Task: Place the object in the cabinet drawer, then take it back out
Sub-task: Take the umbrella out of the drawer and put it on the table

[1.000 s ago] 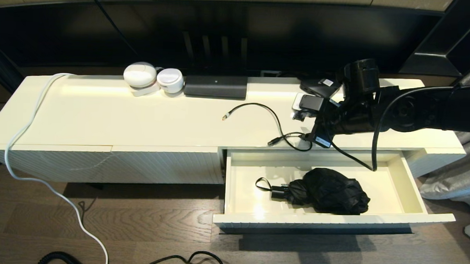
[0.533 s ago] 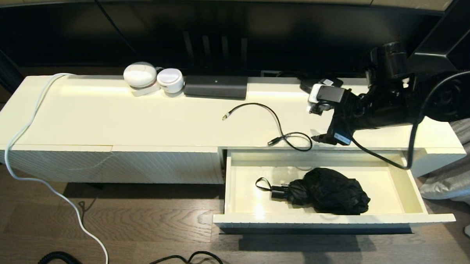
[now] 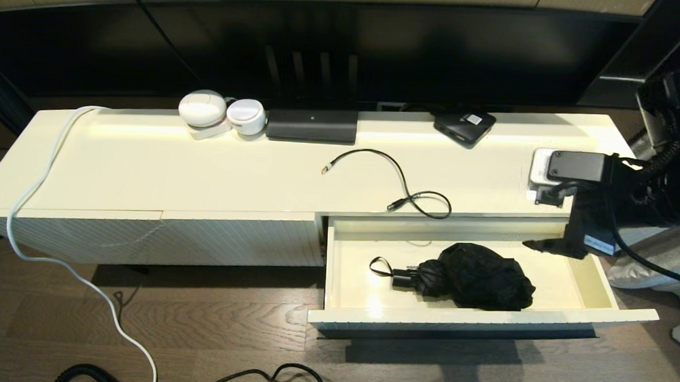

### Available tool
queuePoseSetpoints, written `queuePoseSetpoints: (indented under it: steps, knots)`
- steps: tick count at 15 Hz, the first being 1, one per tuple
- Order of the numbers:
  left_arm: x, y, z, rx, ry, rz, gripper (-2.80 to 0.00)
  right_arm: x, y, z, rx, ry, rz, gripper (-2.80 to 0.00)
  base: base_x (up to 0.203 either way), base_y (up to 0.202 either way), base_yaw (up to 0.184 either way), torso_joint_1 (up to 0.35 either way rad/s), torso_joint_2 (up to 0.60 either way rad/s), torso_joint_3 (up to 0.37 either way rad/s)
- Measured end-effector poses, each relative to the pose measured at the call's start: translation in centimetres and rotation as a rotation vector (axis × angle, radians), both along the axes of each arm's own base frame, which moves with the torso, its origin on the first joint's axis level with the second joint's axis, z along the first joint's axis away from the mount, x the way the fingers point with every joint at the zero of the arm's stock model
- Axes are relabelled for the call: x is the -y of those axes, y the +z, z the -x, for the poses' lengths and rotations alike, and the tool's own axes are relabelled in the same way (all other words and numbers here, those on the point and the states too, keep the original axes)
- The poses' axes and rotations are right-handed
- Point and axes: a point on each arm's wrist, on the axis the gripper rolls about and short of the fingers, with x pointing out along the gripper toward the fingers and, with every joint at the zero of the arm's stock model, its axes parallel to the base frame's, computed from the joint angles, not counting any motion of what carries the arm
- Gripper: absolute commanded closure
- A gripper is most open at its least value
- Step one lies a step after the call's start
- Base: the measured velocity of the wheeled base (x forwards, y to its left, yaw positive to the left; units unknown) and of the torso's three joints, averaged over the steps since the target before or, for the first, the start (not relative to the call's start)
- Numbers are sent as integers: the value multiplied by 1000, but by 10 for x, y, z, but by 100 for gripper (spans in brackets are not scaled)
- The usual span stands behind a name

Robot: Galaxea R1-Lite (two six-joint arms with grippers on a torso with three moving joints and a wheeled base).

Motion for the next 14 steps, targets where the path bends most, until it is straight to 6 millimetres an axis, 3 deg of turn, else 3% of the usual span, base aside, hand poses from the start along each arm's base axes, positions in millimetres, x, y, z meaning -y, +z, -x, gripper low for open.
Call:
queuePoseSetpoints:
  steps: [8,11,14]
  knots:
    - [0,0,0,0,-1,1,0,28,-15,63,-23,30,79,0,0,0,0,0,0,0]
    - [0,0,0,1,0,0,0,33,-31,77,-51,41,82,0,0,0,0,0,0,0]
    - [0,0,0,0,-1,0,0,34,-38,78,-52,58,95,0,0,0,0,0,0,0]
